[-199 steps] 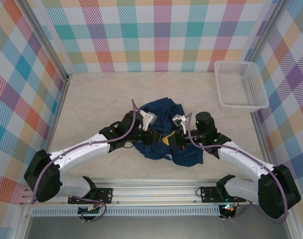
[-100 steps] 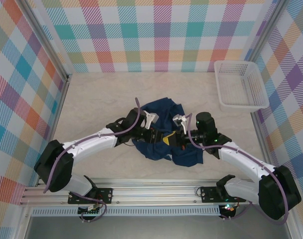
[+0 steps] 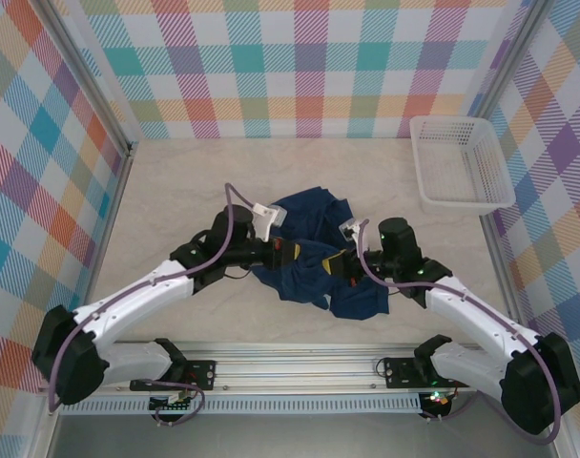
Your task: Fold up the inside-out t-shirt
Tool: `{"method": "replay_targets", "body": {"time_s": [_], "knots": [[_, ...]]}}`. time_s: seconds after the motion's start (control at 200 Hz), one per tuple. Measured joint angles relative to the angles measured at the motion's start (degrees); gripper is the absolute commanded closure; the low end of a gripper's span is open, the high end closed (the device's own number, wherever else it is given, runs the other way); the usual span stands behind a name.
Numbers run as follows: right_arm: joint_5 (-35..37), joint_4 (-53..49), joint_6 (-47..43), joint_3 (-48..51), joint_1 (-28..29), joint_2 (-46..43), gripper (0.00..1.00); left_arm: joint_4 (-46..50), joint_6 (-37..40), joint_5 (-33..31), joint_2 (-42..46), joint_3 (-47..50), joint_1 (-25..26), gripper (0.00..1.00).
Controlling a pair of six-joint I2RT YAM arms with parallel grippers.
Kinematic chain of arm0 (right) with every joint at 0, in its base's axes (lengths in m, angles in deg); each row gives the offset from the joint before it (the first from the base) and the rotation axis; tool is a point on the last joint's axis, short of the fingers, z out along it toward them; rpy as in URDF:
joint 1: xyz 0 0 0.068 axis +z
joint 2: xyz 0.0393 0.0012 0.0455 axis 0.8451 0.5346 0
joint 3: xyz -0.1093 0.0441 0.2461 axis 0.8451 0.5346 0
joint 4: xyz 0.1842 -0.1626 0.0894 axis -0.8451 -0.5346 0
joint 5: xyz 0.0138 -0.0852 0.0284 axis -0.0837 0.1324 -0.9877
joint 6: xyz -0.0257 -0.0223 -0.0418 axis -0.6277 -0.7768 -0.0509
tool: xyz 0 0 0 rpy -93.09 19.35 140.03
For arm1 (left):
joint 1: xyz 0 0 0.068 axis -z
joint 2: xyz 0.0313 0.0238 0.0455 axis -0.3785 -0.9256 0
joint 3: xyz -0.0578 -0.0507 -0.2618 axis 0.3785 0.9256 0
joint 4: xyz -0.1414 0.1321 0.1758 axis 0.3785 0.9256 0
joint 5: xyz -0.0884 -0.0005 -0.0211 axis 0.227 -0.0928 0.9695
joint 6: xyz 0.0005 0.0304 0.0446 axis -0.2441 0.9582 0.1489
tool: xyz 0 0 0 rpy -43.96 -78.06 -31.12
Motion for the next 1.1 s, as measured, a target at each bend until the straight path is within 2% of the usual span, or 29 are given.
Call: {"method": "replay_targets", "body": {"time_s": [0.075, 0.145, 0.225, 0.305, 0.435, 0.49, 0.545, 0.68, 0.805, 0.975, 1.105], "knots": [[3.72, -1.53, -0.33, -1.62, 0.44, 0.87, 0.88, -1.05, -0.07, 1.64, 1.75, 0.09, -0.04, 1.00], [6.62, -1.90, -0.98, -2.86, 1.09, 2.10, 0.74, -2.38, -0.44, 2.97, 2.64, 0.55, -0.04, 1.00], [10.12, -2.99, -1.62, -3.80, 2.27, 3.28, 0.64, -3.37, -1.11, 3.98, 3.41, 1.25, -0.07, 1.00], [14.32, -5.25, -2.12, -4.72, 3.26, 3.56, 0.57, -3.69, -2.12, 4.09, 4.04, 1.64, -0.07, 1.00], [21.66, -9.09, -3.37, -5.68, 5.53, 1.07, 0.53, -5.33, -5.29, 3.52, 4.44, 2.25, -0.20, 1.00], [23.17, -10.16, -4.46, -5.62, 6.73, -1.68, 0.54, -6.62, -6.95, 3.45, 4.44, 2.80, -0.42, 1.00], [23.17, -9.94, -5.46, -5.29, 8.11, -5.14, 0.61, -7.06, -8.37, 3.02, 4.42, 3.13, -0.66, 1.00], [16.33, -6.16, -6.54, -4.04, 9.22, -10.03, 0.69, -8.41, -10.16, 2.54, 4.44, 3.43, -0.81, 1.00], [9.31, -1.57, -5.46, -4.00, 9.22, -5.88, 0.66, -8.48, -10.75, 2.34, 4.44, 3.54, -0.81, 1.00], [5.05, 3.15, -1.97, -3.45, 9.22, 0.28, 0.66, -8.46, -10.78, 2.03, 4.70, 3.78, -0.81, 1.00], [3.13, 6.32, -0.15, -3.45, 9.22, 2.56, 0.78, -8.41, -10.75, 1.99, 5.60, 4.28, -0.81, 1.00]]}}
